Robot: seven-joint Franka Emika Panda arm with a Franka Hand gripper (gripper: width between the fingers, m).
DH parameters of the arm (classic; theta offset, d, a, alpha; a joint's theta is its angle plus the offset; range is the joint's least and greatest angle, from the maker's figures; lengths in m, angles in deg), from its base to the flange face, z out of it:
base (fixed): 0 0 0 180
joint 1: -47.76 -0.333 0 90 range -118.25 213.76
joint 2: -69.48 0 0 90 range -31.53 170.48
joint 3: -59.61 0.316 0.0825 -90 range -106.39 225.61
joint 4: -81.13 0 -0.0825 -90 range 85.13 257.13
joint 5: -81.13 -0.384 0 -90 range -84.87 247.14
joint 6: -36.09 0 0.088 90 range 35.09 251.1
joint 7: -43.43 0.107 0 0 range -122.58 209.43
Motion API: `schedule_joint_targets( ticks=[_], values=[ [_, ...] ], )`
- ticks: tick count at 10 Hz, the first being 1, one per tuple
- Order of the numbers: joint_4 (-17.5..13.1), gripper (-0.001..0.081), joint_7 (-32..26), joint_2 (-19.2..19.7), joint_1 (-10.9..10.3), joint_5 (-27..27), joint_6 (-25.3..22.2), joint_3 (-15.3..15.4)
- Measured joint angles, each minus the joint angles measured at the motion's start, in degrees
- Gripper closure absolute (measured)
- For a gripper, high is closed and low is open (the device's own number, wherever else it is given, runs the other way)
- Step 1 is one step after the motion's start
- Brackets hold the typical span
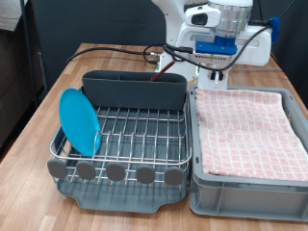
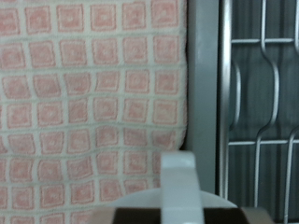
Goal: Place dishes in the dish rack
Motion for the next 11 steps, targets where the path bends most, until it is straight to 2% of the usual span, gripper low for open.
schedule_joint_targets(
  ticks=[5,11],
  values=[
    [-11.42,0.0734,-7.87,7.69,0.52,-1.71,-0.85,-3.38],
    [-26.36,0.0734,-13.15,20.16,1.94,-5.87,-0.61,-4.54]
  ],
)
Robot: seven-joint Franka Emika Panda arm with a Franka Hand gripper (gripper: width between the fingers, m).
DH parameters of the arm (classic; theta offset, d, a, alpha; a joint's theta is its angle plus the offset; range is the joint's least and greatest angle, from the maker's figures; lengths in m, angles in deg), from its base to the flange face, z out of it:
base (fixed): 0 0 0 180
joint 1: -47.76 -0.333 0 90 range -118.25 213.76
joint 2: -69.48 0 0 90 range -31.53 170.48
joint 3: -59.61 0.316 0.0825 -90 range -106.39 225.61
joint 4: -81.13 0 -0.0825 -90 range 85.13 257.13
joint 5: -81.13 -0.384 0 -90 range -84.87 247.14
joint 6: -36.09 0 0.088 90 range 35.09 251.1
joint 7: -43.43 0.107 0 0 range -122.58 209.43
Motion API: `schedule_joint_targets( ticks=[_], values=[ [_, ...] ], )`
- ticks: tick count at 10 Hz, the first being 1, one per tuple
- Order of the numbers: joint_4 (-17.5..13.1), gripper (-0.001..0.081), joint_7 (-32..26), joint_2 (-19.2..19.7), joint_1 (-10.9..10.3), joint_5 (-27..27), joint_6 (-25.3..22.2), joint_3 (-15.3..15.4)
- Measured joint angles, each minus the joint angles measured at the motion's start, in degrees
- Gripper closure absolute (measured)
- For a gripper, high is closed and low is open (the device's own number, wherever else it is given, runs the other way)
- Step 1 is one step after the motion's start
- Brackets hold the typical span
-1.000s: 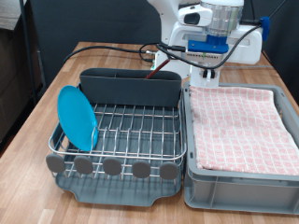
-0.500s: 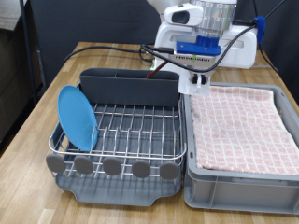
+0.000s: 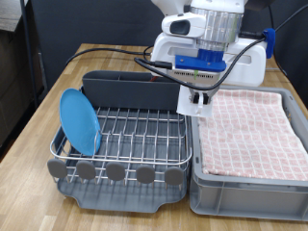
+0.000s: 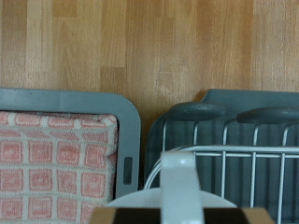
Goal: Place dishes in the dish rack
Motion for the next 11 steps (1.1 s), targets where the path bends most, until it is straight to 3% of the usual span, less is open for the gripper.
schedule_joint_targets(
  ticks=[6,11],
  values=[
    [-0.78,0.0734,0.02,1.59,-0.02,0.03,2.51,-0.02],
    [-6.4,0.0734,0.35,5.35,-0.32,3.33,-2.03,-0.46]
  ],
)
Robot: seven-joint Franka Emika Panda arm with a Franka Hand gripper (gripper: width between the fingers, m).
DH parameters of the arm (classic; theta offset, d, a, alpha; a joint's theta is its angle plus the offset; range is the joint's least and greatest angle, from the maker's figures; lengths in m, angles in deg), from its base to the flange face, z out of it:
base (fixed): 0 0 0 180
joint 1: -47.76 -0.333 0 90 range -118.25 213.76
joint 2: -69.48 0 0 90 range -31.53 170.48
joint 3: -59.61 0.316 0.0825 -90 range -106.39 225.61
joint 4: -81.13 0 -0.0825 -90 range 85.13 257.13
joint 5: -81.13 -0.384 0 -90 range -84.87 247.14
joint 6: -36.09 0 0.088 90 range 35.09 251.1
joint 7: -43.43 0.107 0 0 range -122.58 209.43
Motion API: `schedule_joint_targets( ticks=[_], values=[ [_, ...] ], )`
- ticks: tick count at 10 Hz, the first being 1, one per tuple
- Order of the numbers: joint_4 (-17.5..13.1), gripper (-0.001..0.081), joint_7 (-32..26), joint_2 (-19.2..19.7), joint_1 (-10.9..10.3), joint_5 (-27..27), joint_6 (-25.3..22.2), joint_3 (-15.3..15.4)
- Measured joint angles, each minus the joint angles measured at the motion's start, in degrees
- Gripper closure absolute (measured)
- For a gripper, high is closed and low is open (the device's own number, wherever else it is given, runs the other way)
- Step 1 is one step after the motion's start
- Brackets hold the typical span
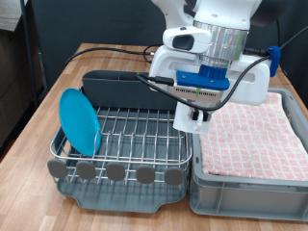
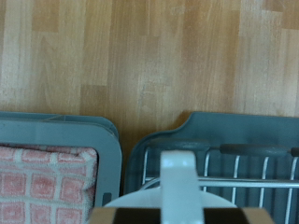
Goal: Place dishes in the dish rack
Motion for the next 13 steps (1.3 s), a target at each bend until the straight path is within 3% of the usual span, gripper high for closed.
schedule_joint_targets(
  ticks=[3,7,13],
  values=[
    [-2.88,0.0734,0.47,1.59,-0.1,0.24,-1.67,-0.06],
    [-4.22,0.0734,0.56,2.15,-0.05,0.14,-2.39,-0.06],
    [-4.54,0.0734,-1.4,5.17,1.53,-3.09,3.5,0.47]
  ],
)
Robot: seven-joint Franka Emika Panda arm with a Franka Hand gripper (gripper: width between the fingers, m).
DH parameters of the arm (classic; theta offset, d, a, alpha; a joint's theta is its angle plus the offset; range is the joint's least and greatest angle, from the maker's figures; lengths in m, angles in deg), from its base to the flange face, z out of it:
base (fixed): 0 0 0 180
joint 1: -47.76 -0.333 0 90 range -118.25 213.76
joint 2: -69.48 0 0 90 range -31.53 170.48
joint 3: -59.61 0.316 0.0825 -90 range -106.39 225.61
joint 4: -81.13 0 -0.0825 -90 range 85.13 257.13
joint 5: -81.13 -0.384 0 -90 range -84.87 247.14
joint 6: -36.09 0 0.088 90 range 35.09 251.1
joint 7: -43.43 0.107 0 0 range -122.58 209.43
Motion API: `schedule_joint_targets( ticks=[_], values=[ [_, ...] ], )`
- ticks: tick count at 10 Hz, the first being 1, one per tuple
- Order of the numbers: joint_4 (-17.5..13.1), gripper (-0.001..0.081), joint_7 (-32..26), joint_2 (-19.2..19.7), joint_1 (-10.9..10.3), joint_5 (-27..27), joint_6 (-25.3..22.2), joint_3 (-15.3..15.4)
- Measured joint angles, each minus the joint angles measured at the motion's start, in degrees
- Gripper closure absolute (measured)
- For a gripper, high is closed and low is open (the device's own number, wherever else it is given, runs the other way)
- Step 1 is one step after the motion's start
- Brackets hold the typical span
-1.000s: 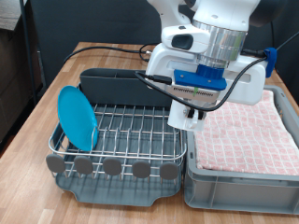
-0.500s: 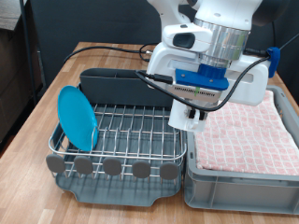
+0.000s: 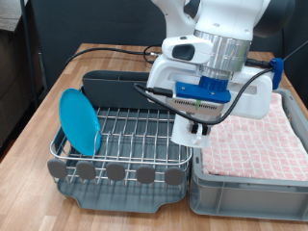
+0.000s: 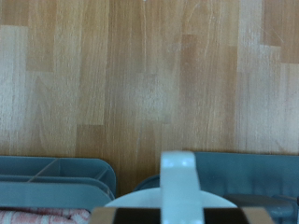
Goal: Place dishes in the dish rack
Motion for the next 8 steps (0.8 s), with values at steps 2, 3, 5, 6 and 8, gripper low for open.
schedule_joint_targets(
  ticks=[2,3,5,6,8],
  values=[
    [-0.61,0.0734,-1.28,1.54,0.78,-1.62,0.66,0.52],
    [-0.84,0.0734,-1.76,2.25,1.07,-2.19,1.02,0.71],
    [-1.35,0.0734,-2.36,3.52,1.49,-2.73,1.28,0.88],
    [-1.43,0.0734,-2.35,3.91,1.53,-2.72,1.28,0.78],
    [-1.54,0.0734,-2.35,4.4,1.67,-2.83,1.32,0.76]
  ],
)
